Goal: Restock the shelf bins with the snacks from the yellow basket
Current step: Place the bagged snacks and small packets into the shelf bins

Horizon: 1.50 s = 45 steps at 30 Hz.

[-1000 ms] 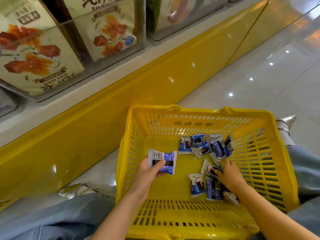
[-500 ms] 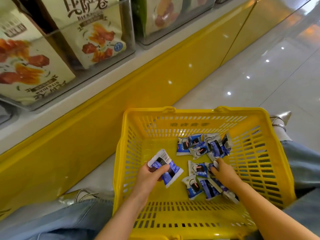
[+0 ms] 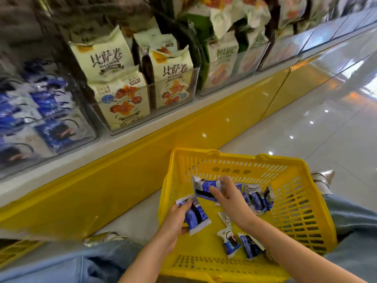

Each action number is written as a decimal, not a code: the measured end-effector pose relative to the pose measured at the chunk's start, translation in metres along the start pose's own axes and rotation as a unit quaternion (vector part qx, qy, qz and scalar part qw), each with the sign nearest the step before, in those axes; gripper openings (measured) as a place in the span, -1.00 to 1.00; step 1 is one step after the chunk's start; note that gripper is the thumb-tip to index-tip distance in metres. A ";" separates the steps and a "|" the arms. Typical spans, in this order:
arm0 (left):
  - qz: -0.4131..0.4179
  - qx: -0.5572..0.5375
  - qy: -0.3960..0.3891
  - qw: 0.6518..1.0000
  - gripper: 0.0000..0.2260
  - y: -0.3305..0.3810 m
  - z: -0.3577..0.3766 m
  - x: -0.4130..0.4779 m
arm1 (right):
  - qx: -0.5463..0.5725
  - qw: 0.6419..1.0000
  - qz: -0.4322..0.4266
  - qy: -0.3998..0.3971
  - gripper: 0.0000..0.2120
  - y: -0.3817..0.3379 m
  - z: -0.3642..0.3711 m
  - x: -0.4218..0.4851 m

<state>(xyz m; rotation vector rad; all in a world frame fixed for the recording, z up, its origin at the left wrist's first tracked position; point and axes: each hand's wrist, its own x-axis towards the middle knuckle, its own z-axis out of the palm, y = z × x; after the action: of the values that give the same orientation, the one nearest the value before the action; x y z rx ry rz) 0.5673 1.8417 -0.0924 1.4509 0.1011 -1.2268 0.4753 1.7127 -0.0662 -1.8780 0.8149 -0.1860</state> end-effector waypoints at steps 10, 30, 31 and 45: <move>0.142 -0.167 -0.106 0.970 -0.63 0.052 -0.046 -0.048 | -0.176 0.919 -0.328 -0.129 -0.80 -0.068 0.024 -0.015; 0.338 0.043 0.035 0.940 -0.91 0.138 -0.141 -0.121 | 0.030 0.985 -0.124 -0.119 -0.69 -0.221 0.063 0.005; 0.348 0.043 0.045 0.936 -0.93 0.144 -0.146 -0.125 | 0.044 0.985 -0.123 -0.113 -0.66 -0.232 0.064 0.008; 0.508 -0.084 0.236 0.824 -0.84 0.187 -0.224 -0.163 | -0.055 0.970 -0.235 -0.018 -0.57 -0.367 0.142 0.100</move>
<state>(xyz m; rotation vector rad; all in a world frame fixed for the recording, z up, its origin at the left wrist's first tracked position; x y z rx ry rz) 0.7536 2.0440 0.0979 1.3127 -0.2130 0.0269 0.7832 1.8459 0.1619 -2.1516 0.3475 -0.4054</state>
